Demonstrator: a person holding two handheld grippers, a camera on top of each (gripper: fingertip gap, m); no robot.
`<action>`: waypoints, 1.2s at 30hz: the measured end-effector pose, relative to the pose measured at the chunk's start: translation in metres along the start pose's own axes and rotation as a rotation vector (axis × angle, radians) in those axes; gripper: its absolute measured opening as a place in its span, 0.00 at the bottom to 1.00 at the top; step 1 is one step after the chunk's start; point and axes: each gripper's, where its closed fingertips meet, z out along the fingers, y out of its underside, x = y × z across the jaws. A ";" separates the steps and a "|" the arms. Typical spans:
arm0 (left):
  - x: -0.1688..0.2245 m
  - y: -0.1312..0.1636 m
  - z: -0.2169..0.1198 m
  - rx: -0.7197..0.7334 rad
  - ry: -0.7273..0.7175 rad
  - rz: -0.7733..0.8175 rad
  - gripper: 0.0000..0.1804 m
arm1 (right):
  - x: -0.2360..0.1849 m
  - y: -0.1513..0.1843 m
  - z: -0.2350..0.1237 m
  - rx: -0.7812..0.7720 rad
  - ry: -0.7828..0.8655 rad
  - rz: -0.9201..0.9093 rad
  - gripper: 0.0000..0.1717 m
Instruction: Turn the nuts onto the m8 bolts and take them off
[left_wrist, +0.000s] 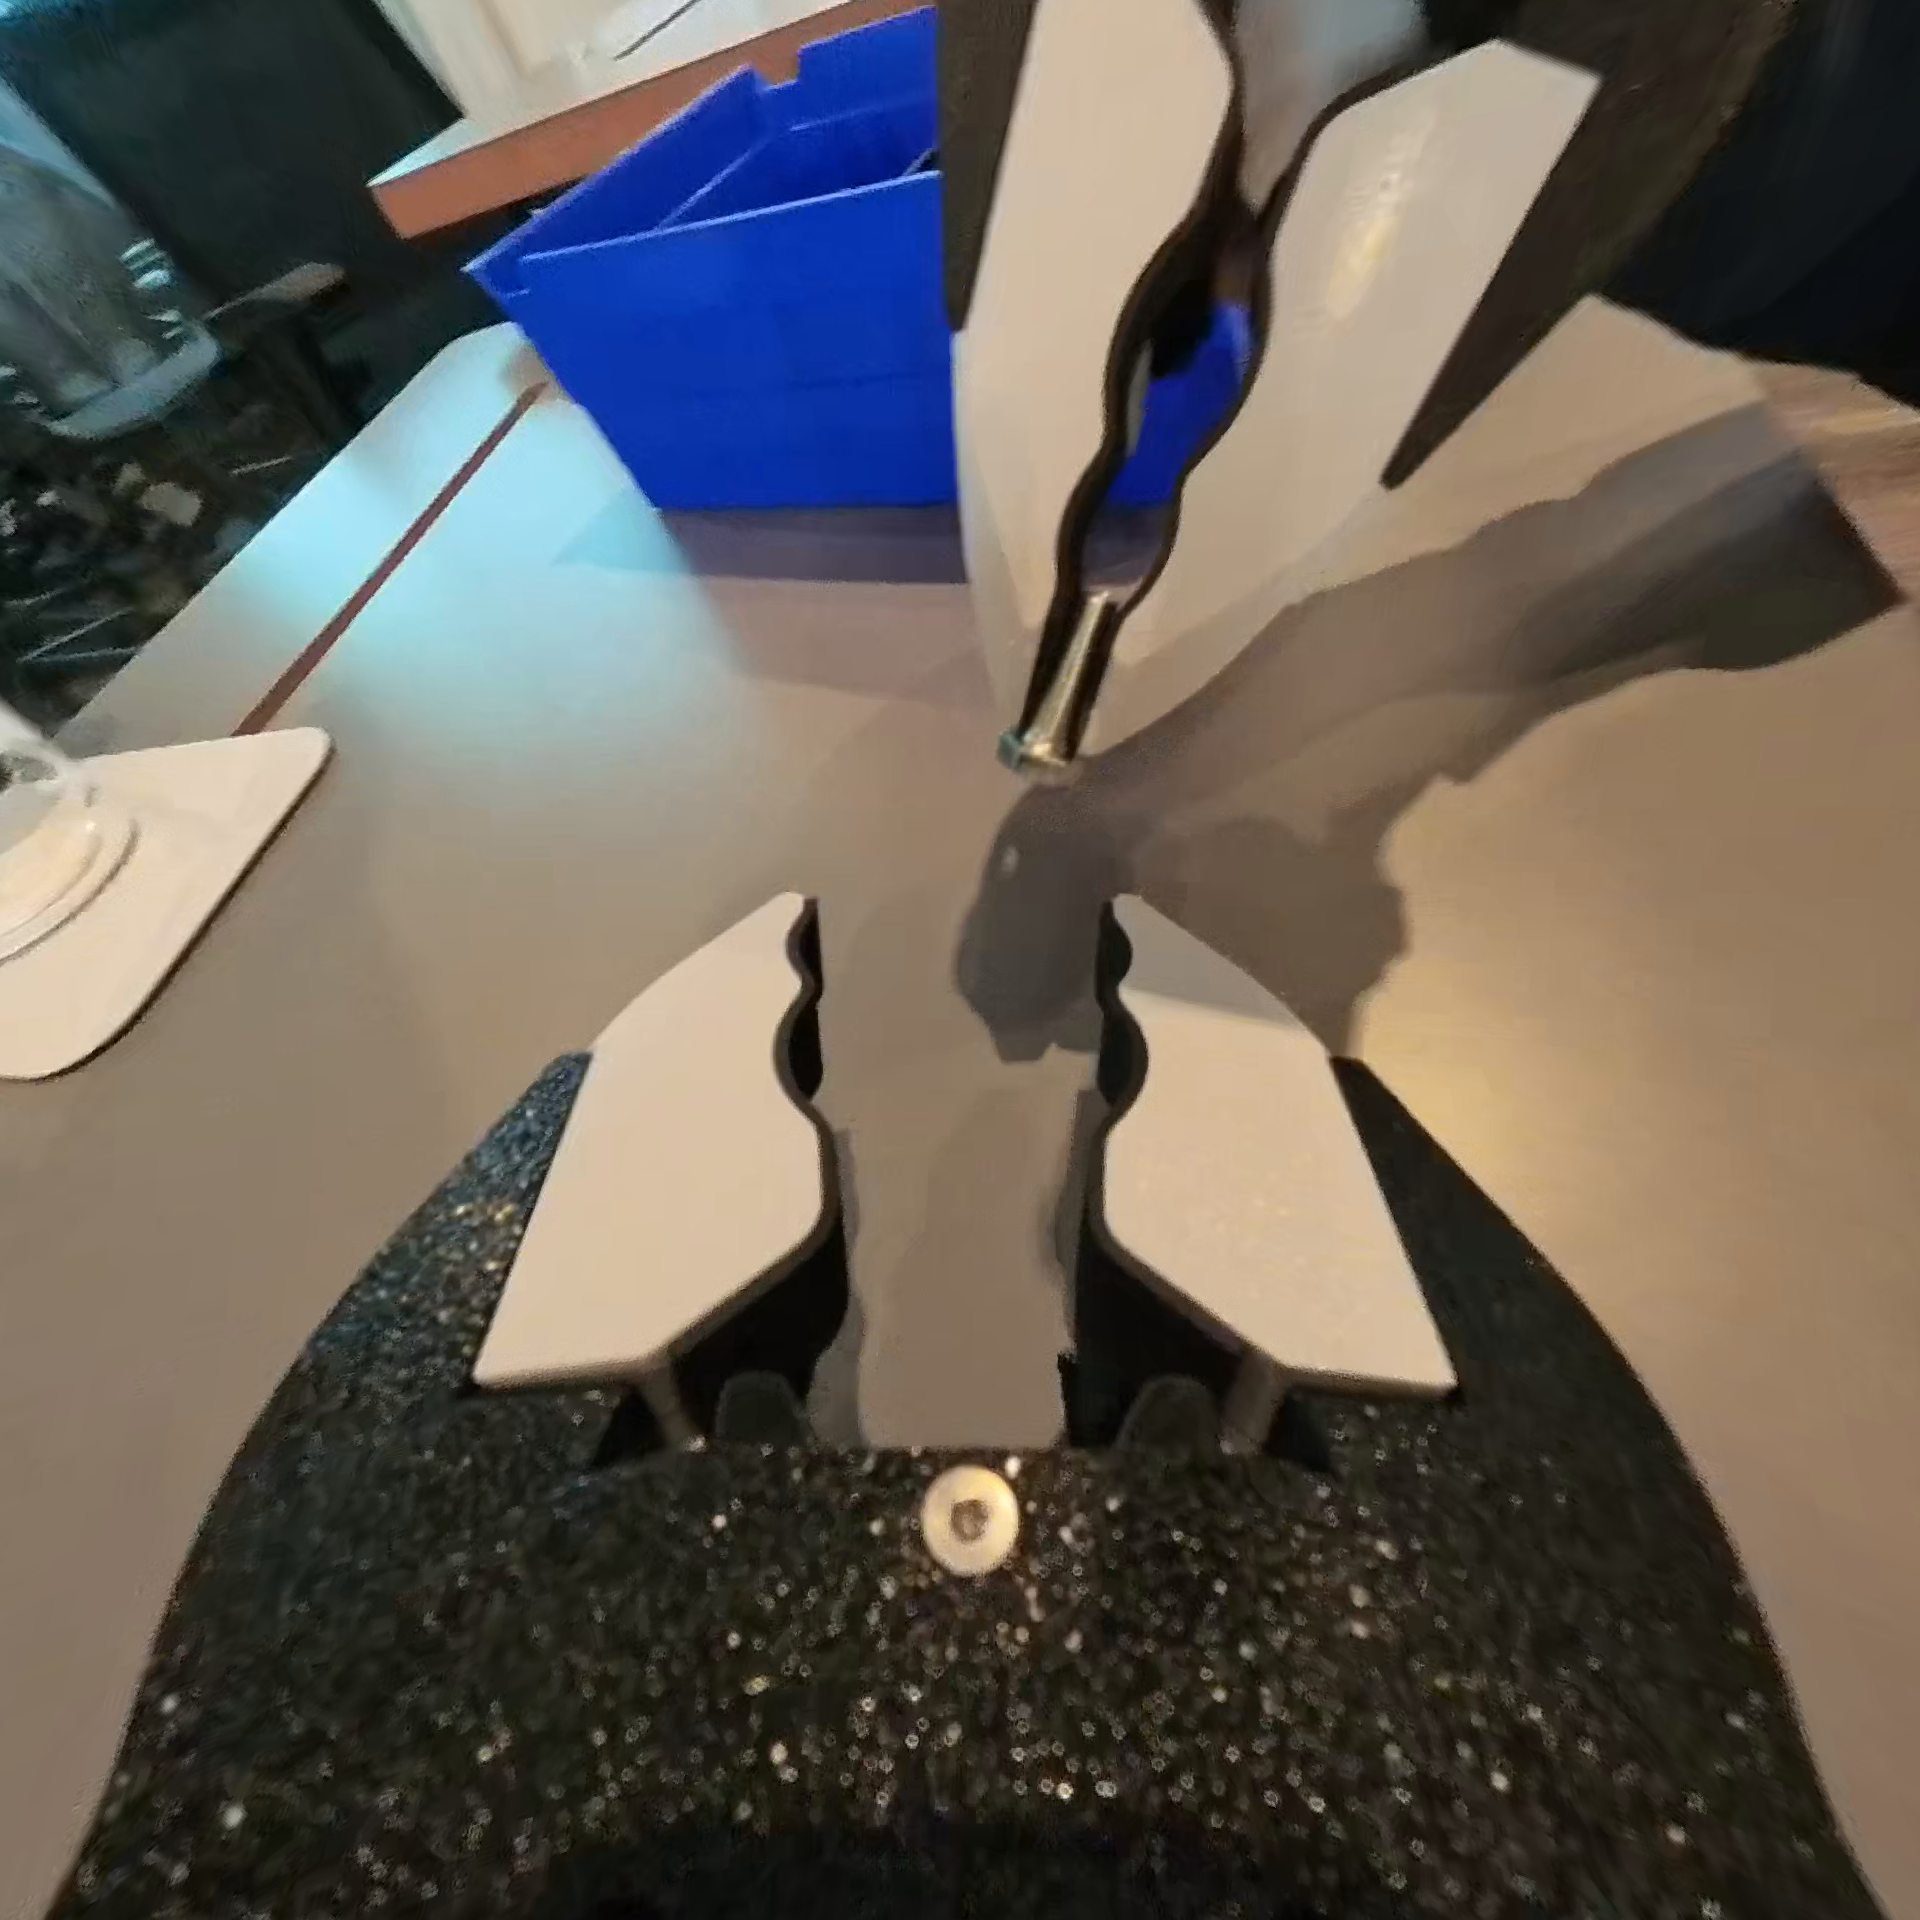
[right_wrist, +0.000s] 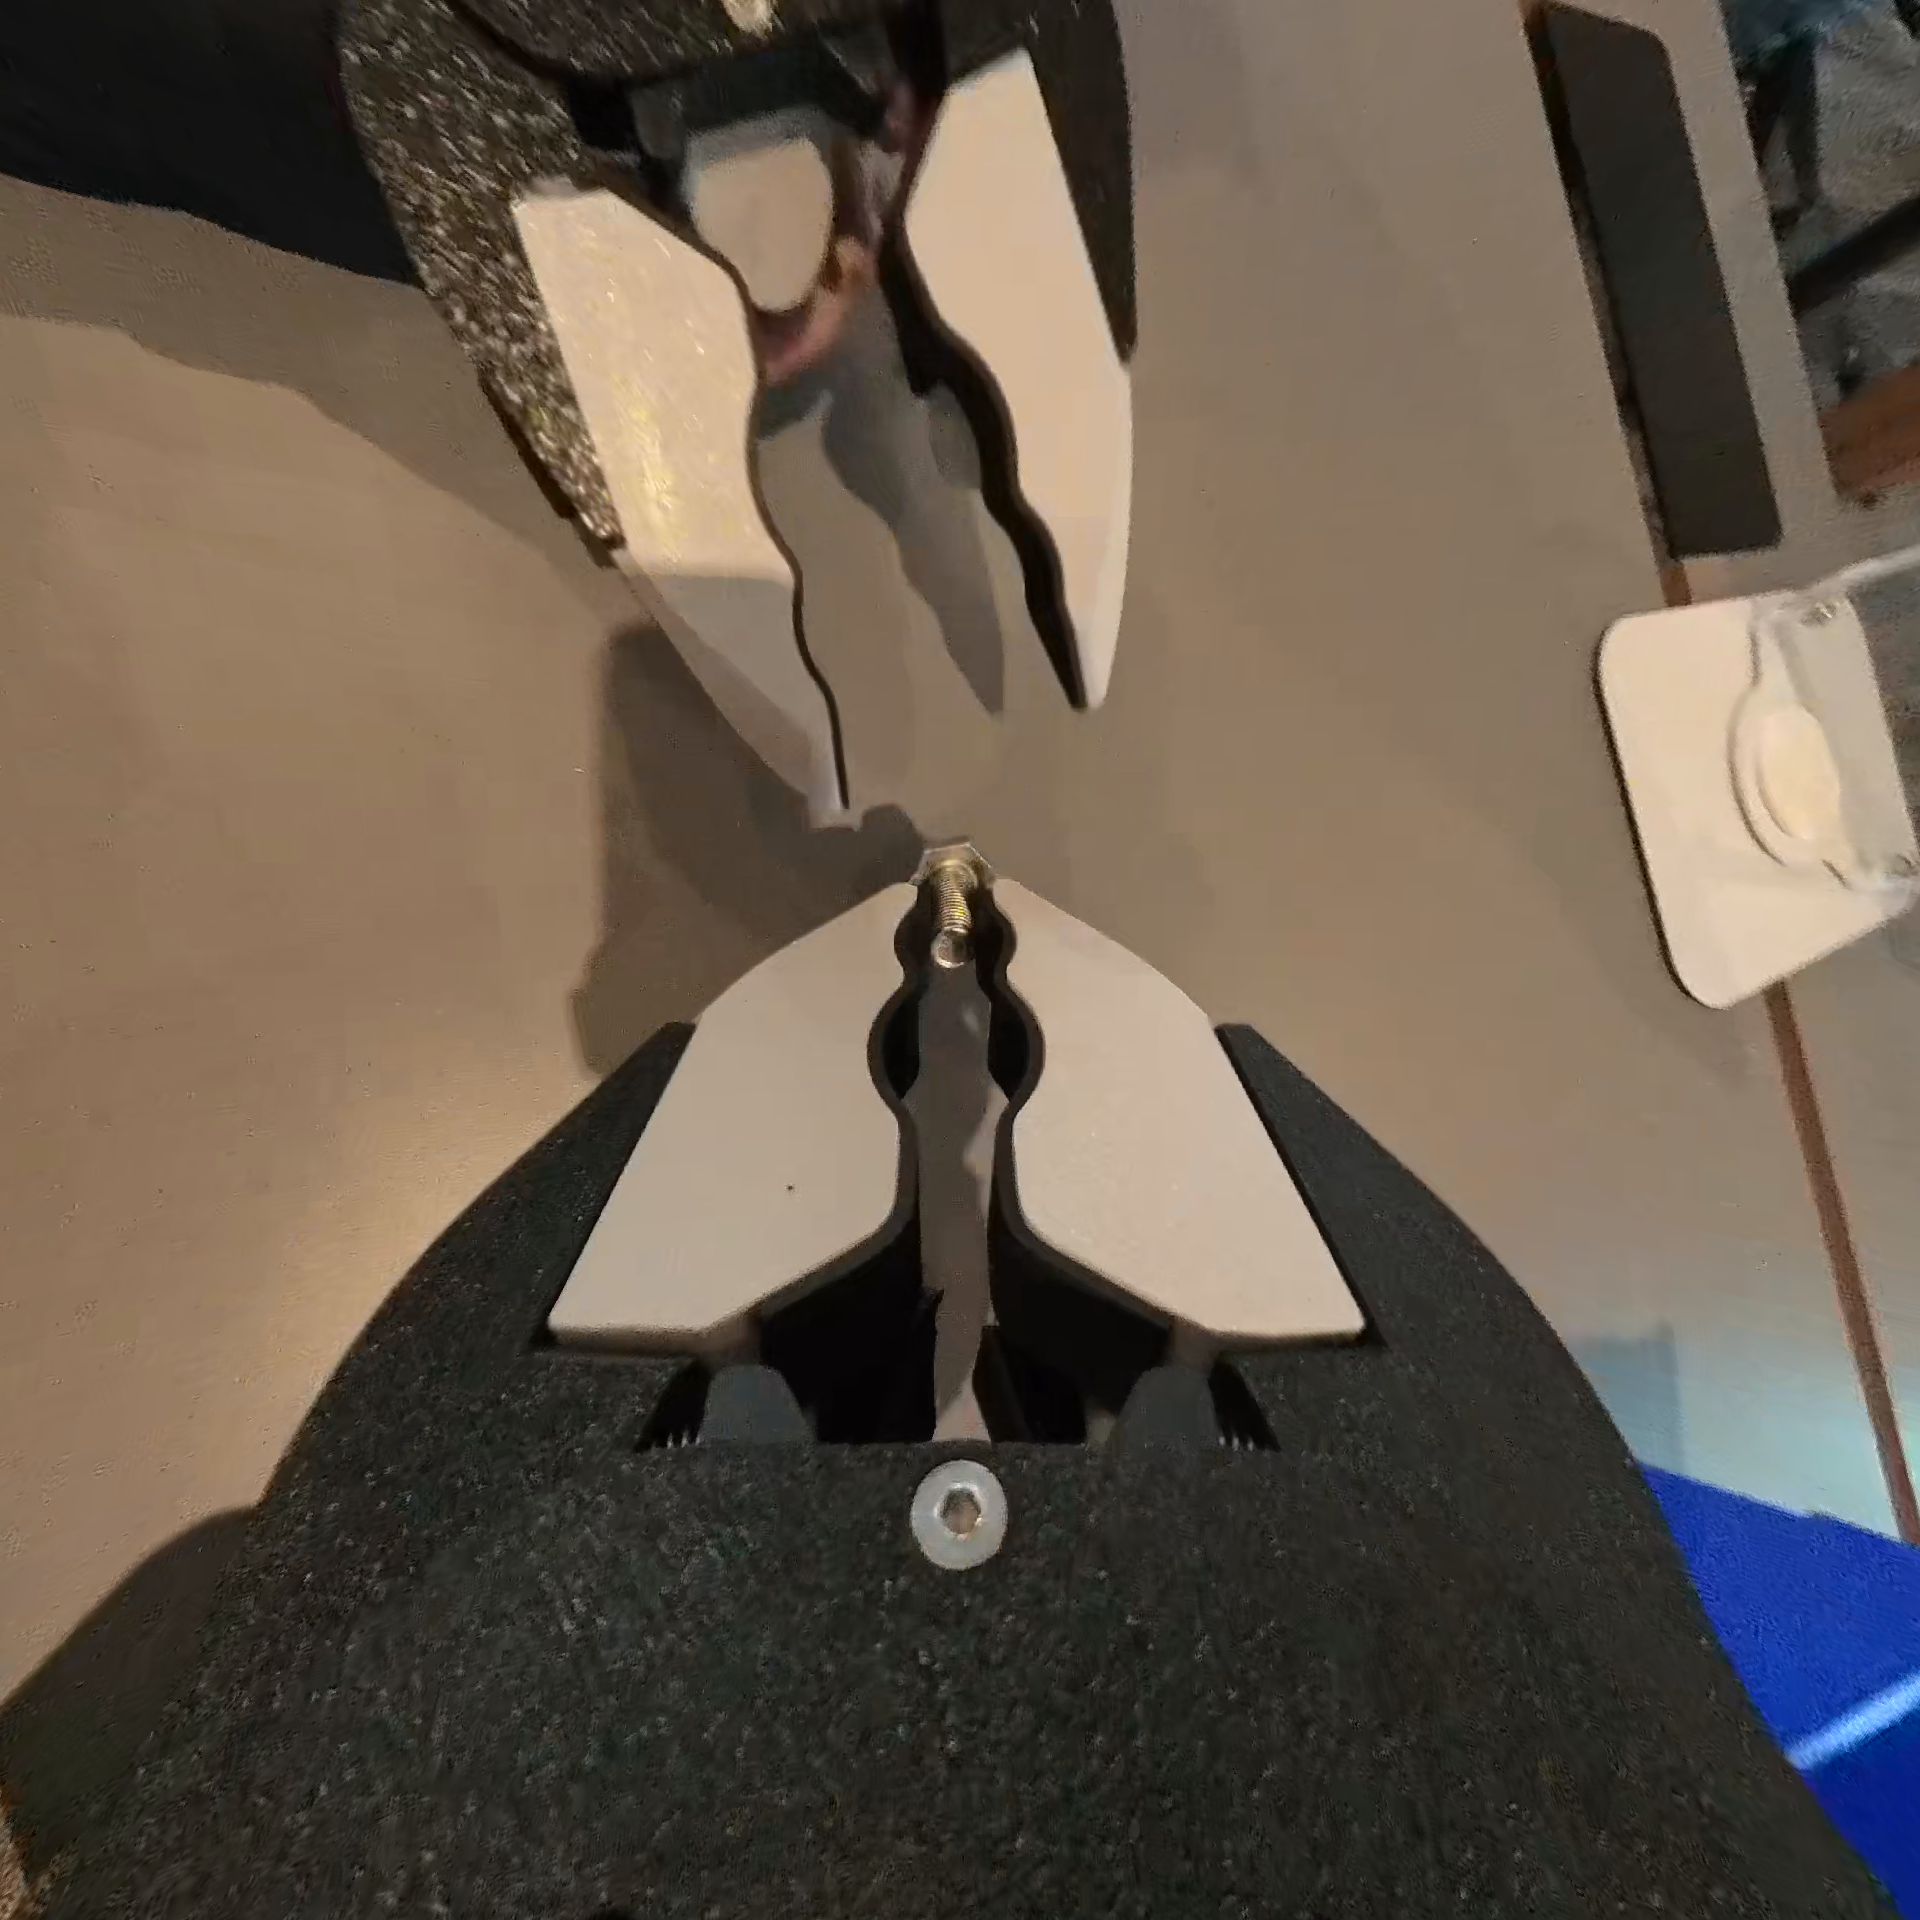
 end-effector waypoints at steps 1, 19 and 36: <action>-0.005 0.000 -0.001 -0.001 -0.029 -0.006 0.28 | 0.004 0.002 -0.001 -0.015 0.019 0.009 0.04; -0.041 0.031 -0.008 -0.154 -0.213 -0.137 0.25 | 0.166 0.107 -0.101 -0.323 0.450 0.345 0.04; -0.040 0.040 -0.005 -0.225 -0.225 -0.119 0.25 | 0.200 0.270 -0.099 -0.772 0.168 0.638 0.04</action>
